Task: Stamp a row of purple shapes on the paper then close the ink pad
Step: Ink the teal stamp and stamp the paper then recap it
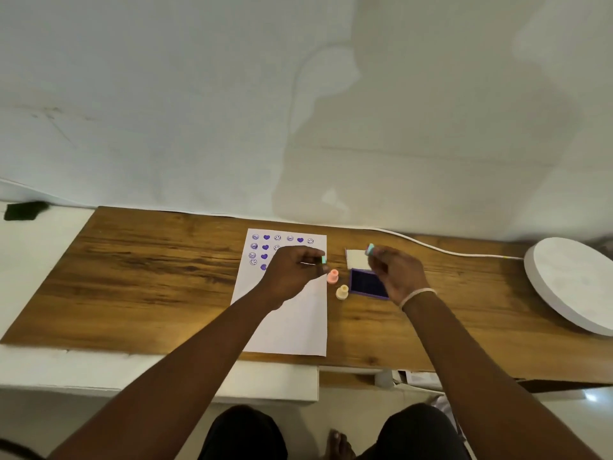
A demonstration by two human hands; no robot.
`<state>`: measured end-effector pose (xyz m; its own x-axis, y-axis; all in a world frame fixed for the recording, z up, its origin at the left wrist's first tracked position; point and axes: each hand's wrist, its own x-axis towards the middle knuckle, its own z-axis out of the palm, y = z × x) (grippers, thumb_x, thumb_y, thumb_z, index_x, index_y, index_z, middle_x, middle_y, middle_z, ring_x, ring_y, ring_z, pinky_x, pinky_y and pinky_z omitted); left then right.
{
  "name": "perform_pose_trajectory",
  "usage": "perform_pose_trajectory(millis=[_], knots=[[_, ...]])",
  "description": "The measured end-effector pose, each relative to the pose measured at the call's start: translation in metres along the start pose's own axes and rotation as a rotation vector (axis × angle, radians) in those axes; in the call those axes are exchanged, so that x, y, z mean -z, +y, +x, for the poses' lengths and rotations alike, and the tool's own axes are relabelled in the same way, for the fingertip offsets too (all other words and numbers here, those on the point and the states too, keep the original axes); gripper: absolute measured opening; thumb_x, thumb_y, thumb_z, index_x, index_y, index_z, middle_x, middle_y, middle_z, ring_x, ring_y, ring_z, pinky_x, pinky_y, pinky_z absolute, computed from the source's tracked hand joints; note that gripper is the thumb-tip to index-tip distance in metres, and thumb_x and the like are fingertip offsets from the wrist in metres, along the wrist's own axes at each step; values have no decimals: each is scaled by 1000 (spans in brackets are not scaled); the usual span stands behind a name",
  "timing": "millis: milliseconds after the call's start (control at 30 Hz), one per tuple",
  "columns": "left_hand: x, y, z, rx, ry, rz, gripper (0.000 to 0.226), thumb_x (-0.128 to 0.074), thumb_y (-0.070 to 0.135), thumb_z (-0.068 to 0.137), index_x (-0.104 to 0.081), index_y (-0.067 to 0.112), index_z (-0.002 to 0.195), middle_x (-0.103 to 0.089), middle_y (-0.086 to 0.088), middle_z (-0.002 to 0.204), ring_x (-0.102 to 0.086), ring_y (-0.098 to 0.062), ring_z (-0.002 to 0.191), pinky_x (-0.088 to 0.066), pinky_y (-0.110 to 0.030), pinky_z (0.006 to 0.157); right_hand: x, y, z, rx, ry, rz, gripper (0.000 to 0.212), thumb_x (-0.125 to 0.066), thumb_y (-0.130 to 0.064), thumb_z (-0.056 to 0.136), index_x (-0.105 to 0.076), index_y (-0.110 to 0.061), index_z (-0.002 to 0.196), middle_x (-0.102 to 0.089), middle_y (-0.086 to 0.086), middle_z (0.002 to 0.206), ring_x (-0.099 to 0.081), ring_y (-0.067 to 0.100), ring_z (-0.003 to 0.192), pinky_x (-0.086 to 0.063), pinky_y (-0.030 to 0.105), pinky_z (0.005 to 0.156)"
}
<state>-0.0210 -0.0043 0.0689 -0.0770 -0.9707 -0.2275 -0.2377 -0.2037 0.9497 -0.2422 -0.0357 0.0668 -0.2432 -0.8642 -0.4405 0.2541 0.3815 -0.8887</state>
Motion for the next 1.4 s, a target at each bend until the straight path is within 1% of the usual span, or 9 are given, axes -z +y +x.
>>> perform_pose_trajectory(millis=[100, 200, 300, 400, 534, 634, 700, 934, 1401], knots=[[0, 11, -2, 0, -43, -173, 37, -78, 13, 80, -69, 13, 116, -74, -4, 109, -69, -16, 103, -55, -23, 84, -7, -16, -40, -251, -265, 623, 25, -61, -1, 88, -62, 4, 112, -70, 18, 100, -66, 20, 89, -60, 25, 76], [-3, 26, -7, -34, -62, -200, 37, -76, 12, 81, -69, 12, 117, -74, -4, 109, -70, -14, 100, -54, -18, 78, -6, -21, -64, -253, -470, 821, 35, -72, -4, 77, -62, 3, 110, -67, 18, 96, -65, 19, 77, -59, 23, 67], [-2, 33, -13, -53, -63, -166, 36, -76, 13, 81, -69, 13, 117, -73, -4, 109, -70, -16, 101, -55, -22, 85, -9, -23, -78, -234, -555, 803, 33, -77, -5, 74, -65, 2, 104, -67, 17, 90, -65, 17, 70, -58, 21, 65], [12, 20, -16, -14, -6, -47, 36, -78, 16, 80, -69, 14, 115, -73, -2, 108, -70, -15, 99, -56, -23, 84, -14, -20, -79, -171, -466, 611, 17, -61, -7, 86, -72, 0, 97, -70, 16, 88, -65, 15, 69, -59, 22, 64], [48, -29, -24, 53, 203, 311, 29, -80, 21, 78, -71, 10, 103, -71, 0, 96, -63, -5, 79, -40, -8, 67, -36, 1, -61, 72, -357, -79, 20, -63, -4, 90, -72, -4, 108, -72, 13, 94, -64, 18, 72, -57, 28, 69], [69, -66, -30, 84, 233, 538, 30, -78, 22, 80, -69, 8, 104, -71, -7, 99, -62, -15, 84, -39, -18, 74, -65, 30, -39, 379, -258, -760, 27, -73, -14, 85, -69, -11, 112, -70, 4, 101, -66, 17, 85, -55, 22, 79], [75, -83, -33, 75, 213, 642, 32, -76, 24, 82, -67, 9, 109, -71, -8, 103, -64, -22, 91, -43, -24, 77, -85, 46, -31, 479, -266, -956, 27, -74, -14, 83, -66, -12, 108, -65, -1, 95, -63, 15, 83, -50, 17, 75], [81, -99, -23, 18, 161, 895, 32, -66, 29, 89, -61, 13, 117, -66, -5, 116, -60, -23, 106, -45, -30, 92, -138, 77, -1, 557, -349, -1150, 12, -67, -10, 86, -62, -12, 97, -69, 10, 93, -59, 22, 79, -39, 23, 71], [76, -104, -14, 81, 131, 1044, 33, -58, 28, 95, -57, 12, 124, -63, -9, 123, -62, -25, 108, -48, -33, 96, -161, 95, 12, 564, -340, -1219, 8, -65, -9, 87, -63, -10, 94, -70, 9, 97, -61, 24, 85, -48, 28, 78]])
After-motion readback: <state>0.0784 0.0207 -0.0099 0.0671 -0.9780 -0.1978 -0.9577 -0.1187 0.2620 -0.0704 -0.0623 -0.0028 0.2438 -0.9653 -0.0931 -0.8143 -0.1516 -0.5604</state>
